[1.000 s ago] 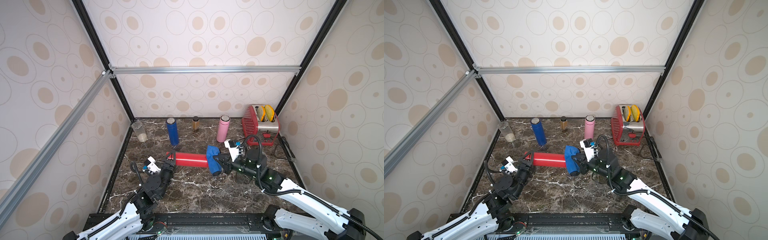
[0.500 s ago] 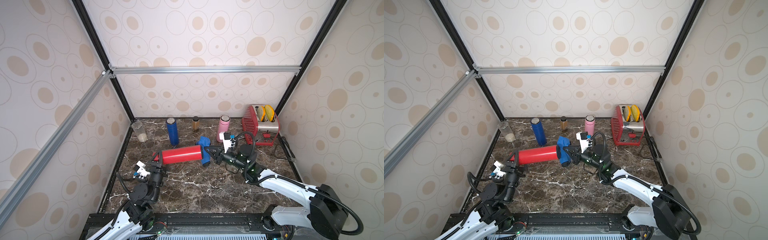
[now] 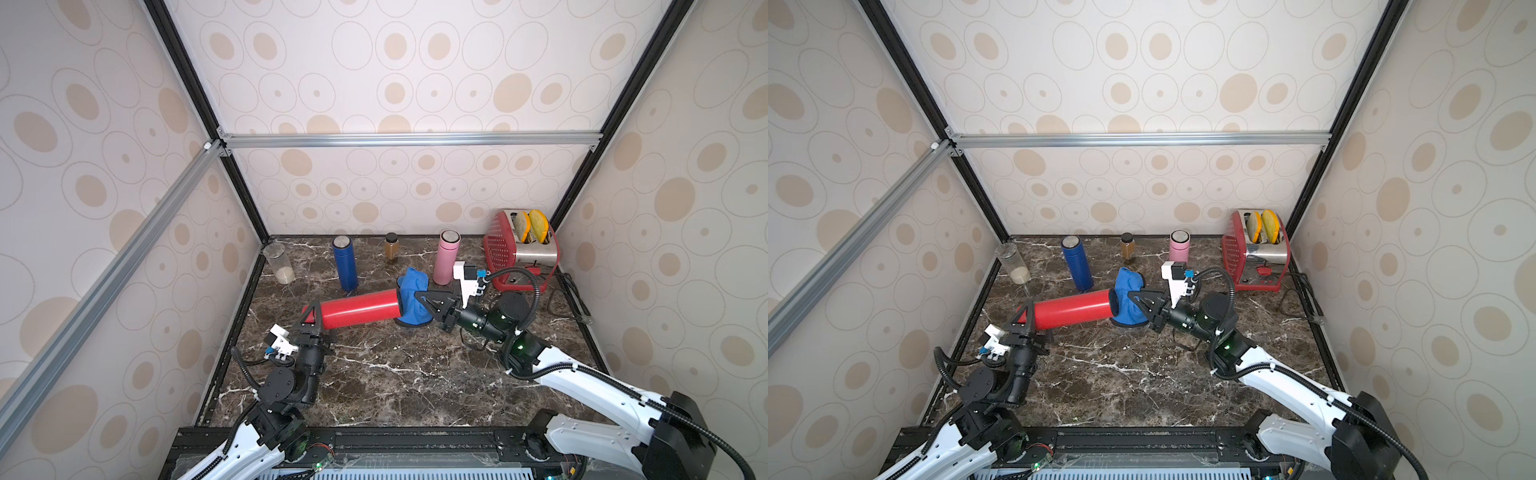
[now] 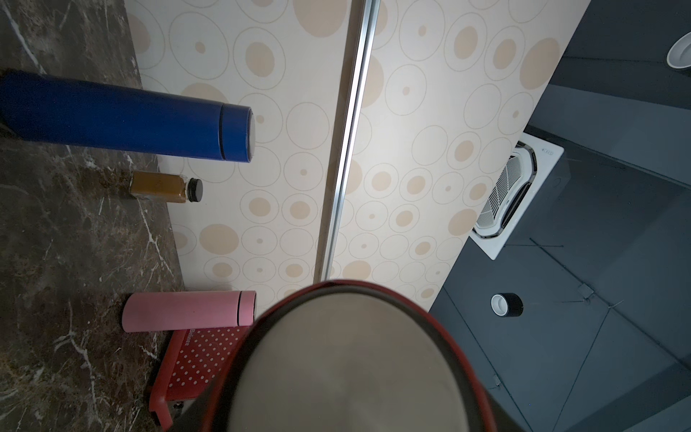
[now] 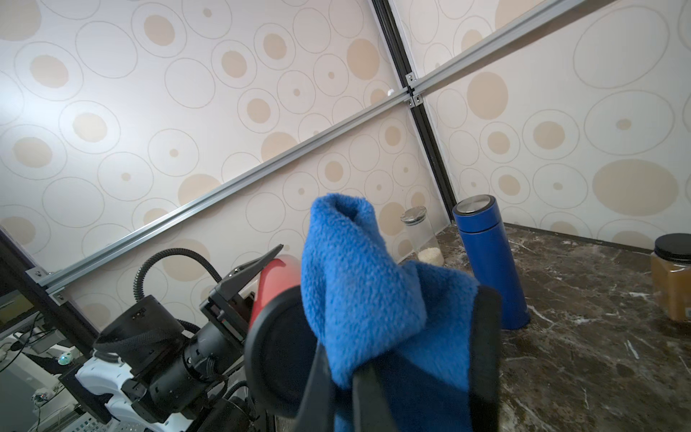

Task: Wipe the surface of the thermos
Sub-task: Wipe the dirt from the surface of the thermos.

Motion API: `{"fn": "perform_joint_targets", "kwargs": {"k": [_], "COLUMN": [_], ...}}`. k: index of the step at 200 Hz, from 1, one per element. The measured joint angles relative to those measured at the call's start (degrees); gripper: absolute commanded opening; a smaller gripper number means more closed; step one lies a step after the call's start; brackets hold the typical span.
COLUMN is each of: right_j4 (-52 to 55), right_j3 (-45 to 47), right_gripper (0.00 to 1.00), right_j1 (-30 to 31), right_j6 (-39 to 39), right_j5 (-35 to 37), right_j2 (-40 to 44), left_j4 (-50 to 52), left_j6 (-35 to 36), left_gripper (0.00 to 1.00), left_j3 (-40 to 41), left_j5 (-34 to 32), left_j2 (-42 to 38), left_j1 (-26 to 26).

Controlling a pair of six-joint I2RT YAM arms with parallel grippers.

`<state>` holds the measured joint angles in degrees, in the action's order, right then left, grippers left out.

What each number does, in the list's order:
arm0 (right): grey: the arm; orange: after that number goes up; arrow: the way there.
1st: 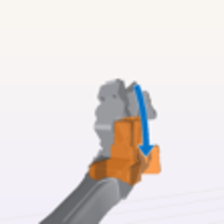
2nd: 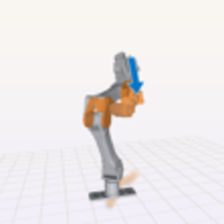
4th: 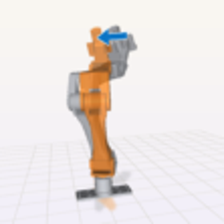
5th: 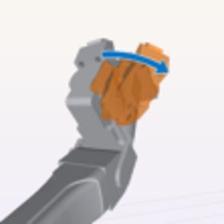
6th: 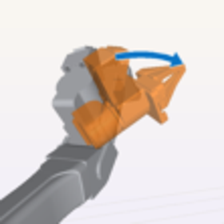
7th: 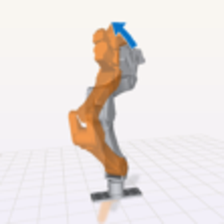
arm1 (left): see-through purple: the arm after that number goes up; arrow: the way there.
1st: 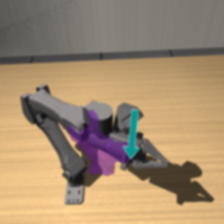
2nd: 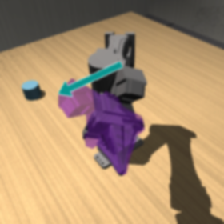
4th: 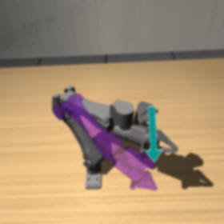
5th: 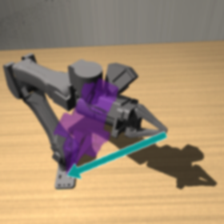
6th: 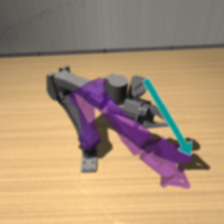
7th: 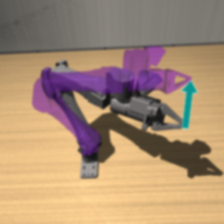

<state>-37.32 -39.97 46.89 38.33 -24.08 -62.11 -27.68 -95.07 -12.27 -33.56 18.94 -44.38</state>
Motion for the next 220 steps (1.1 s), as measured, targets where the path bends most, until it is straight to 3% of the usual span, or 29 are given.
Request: {"fn": "perform_joint_targets", "kwargs": {"k": [174,220], "right_j4": [-10.4,-14.2], "right_j3": [2.0,1.3], "right_gripper": [0.0,0.0], "right_j1": [0.7,1.9], "right_j6": [6.3,7.8], "right_j5": [-6.2,-7.5], "right_j2": [-2.6,-8.8], "left_j4": [0.1,-1.9], "left_j6": [0.1,0.0], "left_gripper": [0.0,0.0], "left_j3": [2.0,2.0], "left_j5": [-1.0,-0.2], "left_j2": [-3.1,2.2], "left_j1": [1.4,1.6]}}
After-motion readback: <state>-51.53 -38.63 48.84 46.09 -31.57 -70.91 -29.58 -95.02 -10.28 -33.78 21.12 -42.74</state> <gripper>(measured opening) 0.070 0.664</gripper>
